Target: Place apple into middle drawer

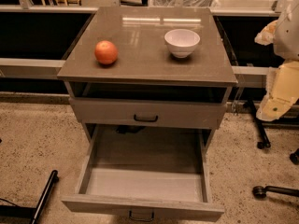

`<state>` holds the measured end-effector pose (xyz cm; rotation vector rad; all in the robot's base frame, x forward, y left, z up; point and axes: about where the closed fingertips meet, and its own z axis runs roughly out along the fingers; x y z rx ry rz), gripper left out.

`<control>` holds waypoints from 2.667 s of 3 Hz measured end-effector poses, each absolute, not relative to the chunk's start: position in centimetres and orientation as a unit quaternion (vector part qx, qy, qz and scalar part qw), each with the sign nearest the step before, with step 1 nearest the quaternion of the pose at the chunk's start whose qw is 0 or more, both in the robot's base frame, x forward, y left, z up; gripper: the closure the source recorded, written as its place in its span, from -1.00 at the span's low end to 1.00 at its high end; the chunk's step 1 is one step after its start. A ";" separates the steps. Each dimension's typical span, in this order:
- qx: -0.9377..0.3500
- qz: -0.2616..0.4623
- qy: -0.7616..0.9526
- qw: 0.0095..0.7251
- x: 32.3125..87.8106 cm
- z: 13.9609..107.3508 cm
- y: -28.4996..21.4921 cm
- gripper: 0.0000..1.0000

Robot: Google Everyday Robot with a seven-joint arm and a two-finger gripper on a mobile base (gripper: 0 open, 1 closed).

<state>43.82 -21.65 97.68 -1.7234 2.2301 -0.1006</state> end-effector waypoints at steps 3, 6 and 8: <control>-0.688 0.015 0.676 0.262 58.1 96.6 -5.4 -1.00; -0.658 0.114 0.638 0.383 69.3 94.8 4.2 -1.00; -0.622 0.211 0.651 0.381 74.4 89.2 9.9 -1.00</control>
Offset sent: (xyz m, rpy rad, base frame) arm 0.1602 0.1416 0.0031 0.1370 -0.1833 0.3012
